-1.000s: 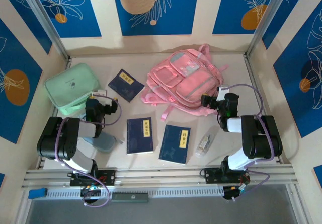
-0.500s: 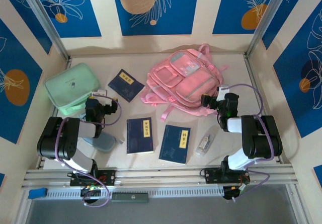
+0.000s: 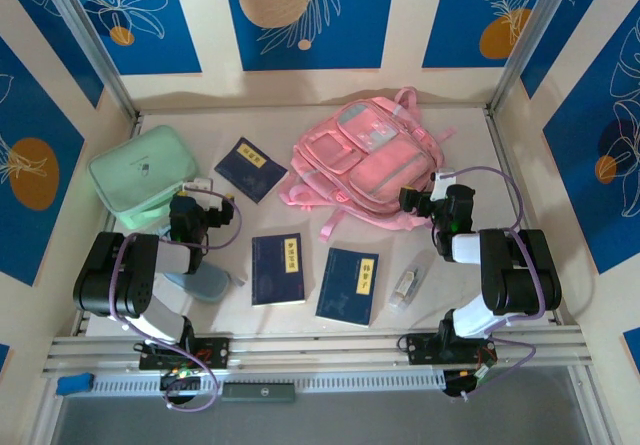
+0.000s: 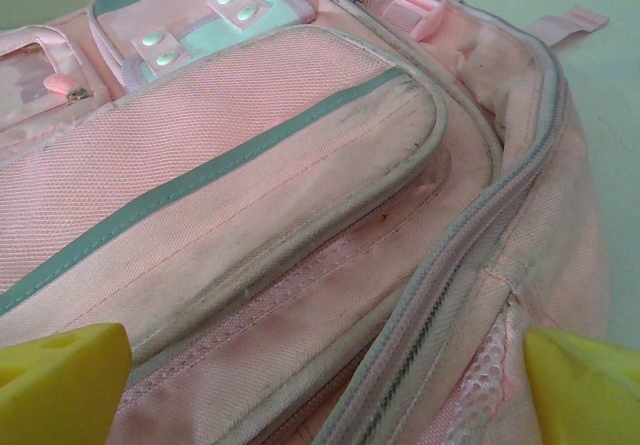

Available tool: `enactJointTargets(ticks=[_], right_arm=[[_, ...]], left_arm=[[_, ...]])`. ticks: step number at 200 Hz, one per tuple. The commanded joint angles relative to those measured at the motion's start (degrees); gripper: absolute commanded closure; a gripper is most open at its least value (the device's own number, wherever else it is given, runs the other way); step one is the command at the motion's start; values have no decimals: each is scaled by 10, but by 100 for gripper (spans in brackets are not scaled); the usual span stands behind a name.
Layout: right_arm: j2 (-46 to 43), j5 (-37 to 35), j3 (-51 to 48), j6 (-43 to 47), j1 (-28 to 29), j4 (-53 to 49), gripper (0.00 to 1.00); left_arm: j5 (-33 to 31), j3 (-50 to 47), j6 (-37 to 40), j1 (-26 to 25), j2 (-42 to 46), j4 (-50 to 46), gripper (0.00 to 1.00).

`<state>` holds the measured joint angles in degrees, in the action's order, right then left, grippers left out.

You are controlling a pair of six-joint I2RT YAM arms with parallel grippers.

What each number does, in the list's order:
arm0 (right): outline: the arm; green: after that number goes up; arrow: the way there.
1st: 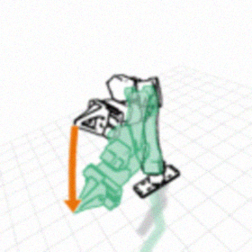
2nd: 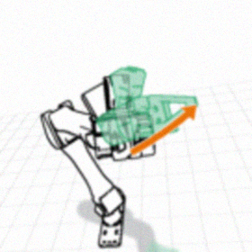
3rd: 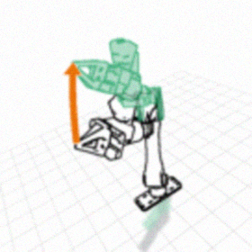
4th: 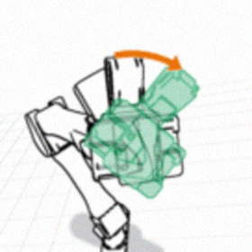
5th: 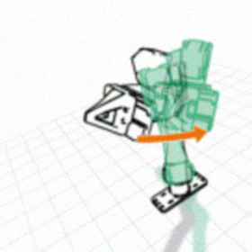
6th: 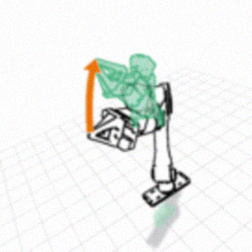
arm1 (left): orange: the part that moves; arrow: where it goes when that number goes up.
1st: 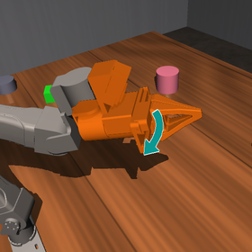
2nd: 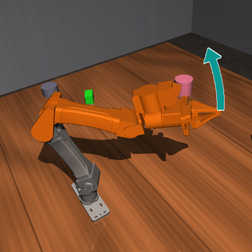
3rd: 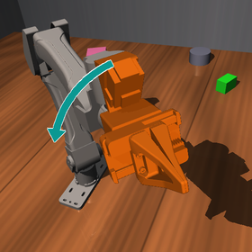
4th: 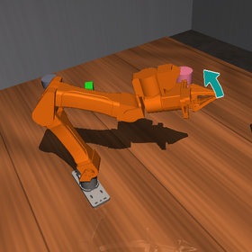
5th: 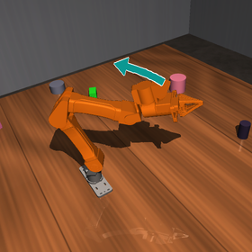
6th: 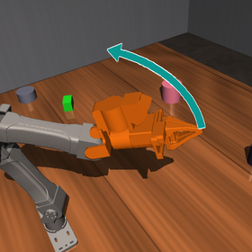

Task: Pack books, pencil case, and school supplies into a backpack

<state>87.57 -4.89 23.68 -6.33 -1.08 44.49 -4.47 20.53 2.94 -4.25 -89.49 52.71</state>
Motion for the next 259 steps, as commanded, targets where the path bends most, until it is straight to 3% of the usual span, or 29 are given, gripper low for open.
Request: enactJointTargets(ticks=[1, 57, 85, 121, 152, 178, 202, 213, 235, 259], right_arm=[[-3, 20, 6, 10, 9, 9, 1], [-18, 33, 8, 22, 14, -7, 1], [-50, 22, 8, 19, 17, -32, 1], [-104, 32, 47, 18, 12, -150, 1], [-169, 53, 99, 18, 8, -282, 1], [-236, 40, 94, -51, 7, -302, 1], [-290, -94, 122, -250, -8, -420, 1], [-301, -85, 123, -311, -31, -452, 1], [-306, 3, 127, -350, -78, -470, 1], [-304, 15, 174, -357, -83, -565, 1]], left_arm=[[4, 10, -2, 0, -2, 12, 1], [-5, 5, -7, 0, 2, 17, 0], [-1, -13, -5, 0, 55, 8, 1], [-20, -10, -14, 0, 154, -76, 1], [-29, 33, -74, 0, 244, -211, 1], [-39, 67, -141, 1, 293, -297, 1], [-31, 76, -217, 1, 332, -318, 0], [-29, 65, -228, 1, 357, -311, 1], [-83, 41, -312, 4, 399, -314, 1], [-79, 104, -342, 4, 414, -471, 1]])
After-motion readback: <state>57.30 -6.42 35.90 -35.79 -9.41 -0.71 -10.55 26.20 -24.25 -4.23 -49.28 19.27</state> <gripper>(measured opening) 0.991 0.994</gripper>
